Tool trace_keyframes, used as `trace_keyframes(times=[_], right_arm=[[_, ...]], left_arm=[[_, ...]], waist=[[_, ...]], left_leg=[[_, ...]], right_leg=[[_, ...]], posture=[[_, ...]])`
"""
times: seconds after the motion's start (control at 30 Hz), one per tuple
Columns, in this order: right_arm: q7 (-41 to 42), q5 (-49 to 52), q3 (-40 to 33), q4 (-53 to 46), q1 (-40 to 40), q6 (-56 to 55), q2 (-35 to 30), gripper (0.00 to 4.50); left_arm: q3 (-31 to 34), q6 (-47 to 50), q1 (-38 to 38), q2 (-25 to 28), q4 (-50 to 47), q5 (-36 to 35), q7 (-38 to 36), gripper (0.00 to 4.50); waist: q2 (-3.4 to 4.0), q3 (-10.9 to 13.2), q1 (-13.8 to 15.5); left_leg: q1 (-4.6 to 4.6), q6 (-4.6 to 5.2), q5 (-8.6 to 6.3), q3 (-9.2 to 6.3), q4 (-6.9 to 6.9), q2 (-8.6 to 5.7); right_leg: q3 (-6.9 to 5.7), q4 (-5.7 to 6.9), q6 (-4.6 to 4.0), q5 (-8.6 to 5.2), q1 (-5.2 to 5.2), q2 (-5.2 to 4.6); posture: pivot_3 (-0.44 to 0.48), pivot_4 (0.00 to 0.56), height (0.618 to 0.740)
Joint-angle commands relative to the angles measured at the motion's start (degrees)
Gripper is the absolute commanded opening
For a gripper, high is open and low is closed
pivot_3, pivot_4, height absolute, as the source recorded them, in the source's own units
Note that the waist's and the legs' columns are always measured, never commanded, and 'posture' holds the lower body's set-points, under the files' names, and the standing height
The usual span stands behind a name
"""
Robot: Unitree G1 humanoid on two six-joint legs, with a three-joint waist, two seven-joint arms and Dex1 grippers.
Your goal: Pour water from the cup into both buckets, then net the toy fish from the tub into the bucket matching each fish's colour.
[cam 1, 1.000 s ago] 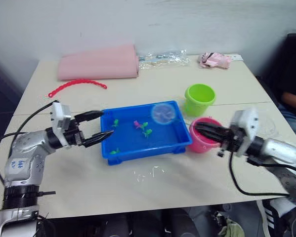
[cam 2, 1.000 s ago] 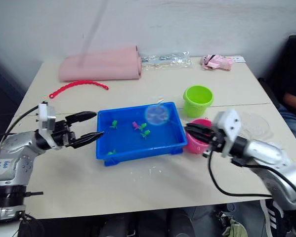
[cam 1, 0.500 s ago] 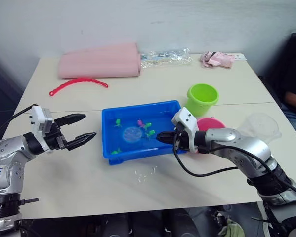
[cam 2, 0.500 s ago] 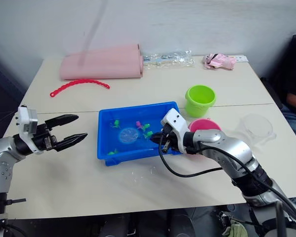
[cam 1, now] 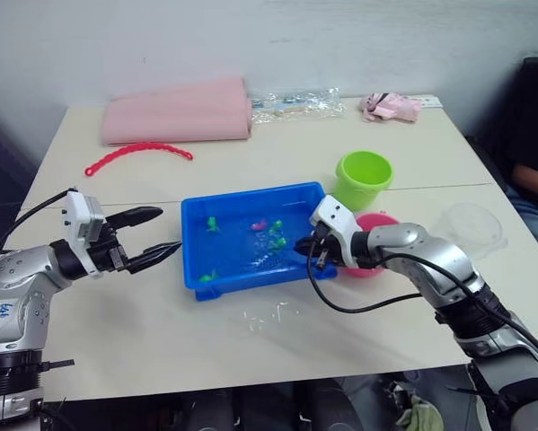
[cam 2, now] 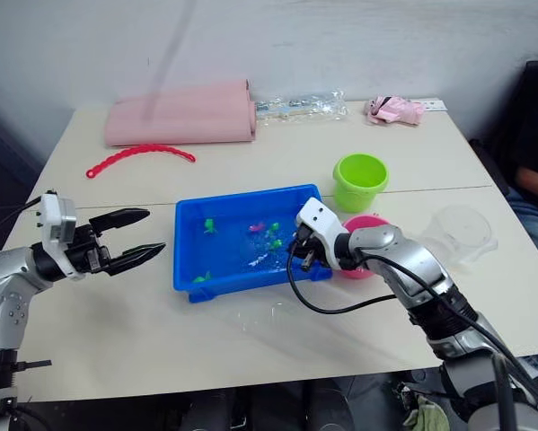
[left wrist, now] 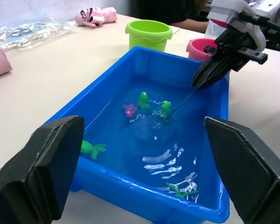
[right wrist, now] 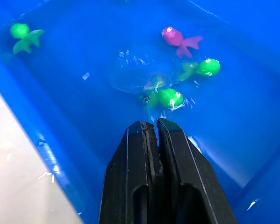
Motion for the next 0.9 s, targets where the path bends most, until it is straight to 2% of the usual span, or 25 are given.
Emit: trace_keyframes(times=[0.03, 0.67, 0.9], right_arm=[[0.66, -2.01, -2.52, 0.56, -1.66, -1.72, 1.28, 0.0], [-0.17, -9.64, -5.63, 3.59, -1.15, -6.68, 7.09, 0.0], [1.79, -10.7, -7.68, 0.78, 3.17, -14.96, 6.31, 0.0]], left_arm=[[0.05, -0.2, -1.0, 0.11, -1.77, -0.81, 0.09, 4.45], [-0.98, -0.07, -1.52, -0.2, -1.53, -0.87, -0.07, 4.45], [-1.15, -0.4, -1.32, -0.26, -1.59, -1.09, -0.45, 4.45]], waist=[[0.0, 0.0, -0.02], [0.0, 0.0, -0.03], [0.0, 0.0, -0.01]], left_leg=[[0.0, -0.01, 0.0, 0.0, 0.0, 0.0], [-0.01, -0.03, 0.0, 0.01, -0.03, 0.01], [-0.02, -0.03, -0.01, 0.01, -0.04, 0.0]], right_leg=[[0.0, 0.0, 0.0, 0.0, 0.0, 0.01], [0.0, 0.06, 0.0, 0.0, -0.01, 0.03], [0.0, 0.03, 0.0, 0.0, -0.01, 0.03]], posture=[[0.0, 0.15, 0.74], [0.0, 0.15, 0.74], [0.0, 0.15, 0.74]])
